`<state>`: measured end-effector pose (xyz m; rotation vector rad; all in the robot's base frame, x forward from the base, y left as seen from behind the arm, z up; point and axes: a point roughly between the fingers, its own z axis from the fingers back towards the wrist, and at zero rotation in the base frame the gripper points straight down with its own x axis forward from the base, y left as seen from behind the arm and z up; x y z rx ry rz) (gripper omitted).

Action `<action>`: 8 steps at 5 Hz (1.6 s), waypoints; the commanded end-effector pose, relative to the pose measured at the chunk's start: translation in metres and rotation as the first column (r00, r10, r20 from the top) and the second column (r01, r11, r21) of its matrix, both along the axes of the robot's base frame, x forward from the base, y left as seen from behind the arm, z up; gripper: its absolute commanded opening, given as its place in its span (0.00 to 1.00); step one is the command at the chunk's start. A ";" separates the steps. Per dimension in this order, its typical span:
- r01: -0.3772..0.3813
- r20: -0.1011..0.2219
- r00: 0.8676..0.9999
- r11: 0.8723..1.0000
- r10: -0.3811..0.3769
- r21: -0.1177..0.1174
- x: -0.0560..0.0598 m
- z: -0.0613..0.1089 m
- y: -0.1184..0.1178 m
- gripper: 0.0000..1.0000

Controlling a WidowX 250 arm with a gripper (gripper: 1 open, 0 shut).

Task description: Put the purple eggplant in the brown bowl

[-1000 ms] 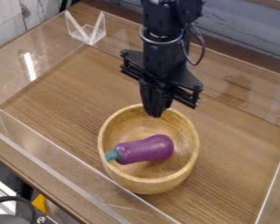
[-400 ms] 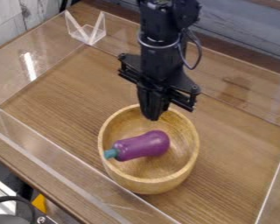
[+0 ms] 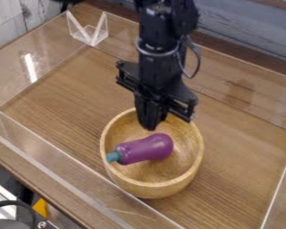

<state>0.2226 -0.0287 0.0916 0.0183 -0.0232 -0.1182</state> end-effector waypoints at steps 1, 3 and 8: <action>0.121 0.034 0.992 0.993 -0.121 -0.001 -0.011 0.002 -0.016 0.00; 0.056 0.010 0.998 0.998 -0.056 0.006 -0.030 -0.025 -0.033 0.00; -0.207 -0.012 0.978 0.978 0.208 0.014 -0.034 -0.021 -0.027 0.00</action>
